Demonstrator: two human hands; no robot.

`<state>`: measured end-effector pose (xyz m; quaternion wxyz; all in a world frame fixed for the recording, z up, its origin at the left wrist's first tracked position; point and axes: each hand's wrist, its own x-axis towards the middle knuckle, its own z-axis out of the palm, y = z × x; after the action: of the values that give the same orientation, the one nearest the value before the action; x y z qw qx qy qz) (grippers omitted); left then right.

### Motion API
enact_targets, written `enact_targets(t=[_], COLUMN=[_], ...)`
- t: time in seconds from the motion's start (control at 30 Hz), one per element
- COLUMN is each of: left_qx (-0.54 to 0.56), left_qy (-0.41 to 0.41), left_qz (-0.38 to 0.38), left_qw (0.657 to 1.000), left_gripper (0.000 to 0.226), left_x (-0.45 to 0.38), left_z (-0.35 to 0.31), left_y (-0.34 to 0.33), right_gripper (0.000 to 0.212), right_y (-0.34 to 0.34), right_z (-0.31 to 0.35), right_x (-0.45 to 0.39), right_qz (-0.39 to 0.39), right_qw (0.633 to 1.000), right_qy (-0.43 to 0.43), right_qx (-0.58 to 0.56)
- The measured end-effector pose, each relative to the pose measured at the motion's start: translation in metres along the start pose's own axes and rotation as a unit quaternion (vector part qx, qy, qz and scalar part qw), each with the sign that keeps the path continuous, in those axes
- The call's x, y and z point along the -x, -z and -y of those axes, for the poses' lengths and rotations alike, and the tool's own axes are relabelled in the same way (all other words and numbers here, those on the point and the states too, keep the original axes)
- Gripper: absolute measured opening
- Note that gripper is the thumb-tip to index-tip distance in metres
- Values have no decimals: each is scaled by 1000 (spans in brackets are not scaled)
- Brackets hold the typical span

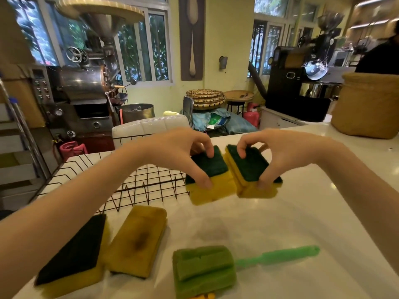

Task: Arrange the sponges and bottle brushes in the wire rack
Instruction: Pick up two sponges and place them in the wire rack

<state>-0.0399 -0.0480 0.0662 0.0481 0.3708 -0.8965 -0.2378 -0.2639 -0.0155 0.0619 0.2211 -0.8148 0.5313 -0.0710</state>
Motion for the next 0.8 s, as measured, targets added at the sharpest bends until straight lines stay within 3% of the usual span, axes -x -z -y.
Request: enact_targets(t=[0.2, 0.43, 0.8], left_qx=[29, -32, -80], left_qy=[12, 51, 157], left_qz=[-71, -119, -54], left_qw=[997, 991, 983], left_gripper=[50, 58, 63], left_x=[0, -21, -73], left_z=[24, 90, 181], left_y=[37, 45, 22], right_gripper=[43, 49, 56], right_y=[28, 26, 0], right_z=[13, 5, -9], right_x=[-35, -108, -198], right_qz=[-52, -95, -67], right_qw=[998, 994, 997], right_qy=[30, 45, 41], right_qx=[-15, 9, 24])
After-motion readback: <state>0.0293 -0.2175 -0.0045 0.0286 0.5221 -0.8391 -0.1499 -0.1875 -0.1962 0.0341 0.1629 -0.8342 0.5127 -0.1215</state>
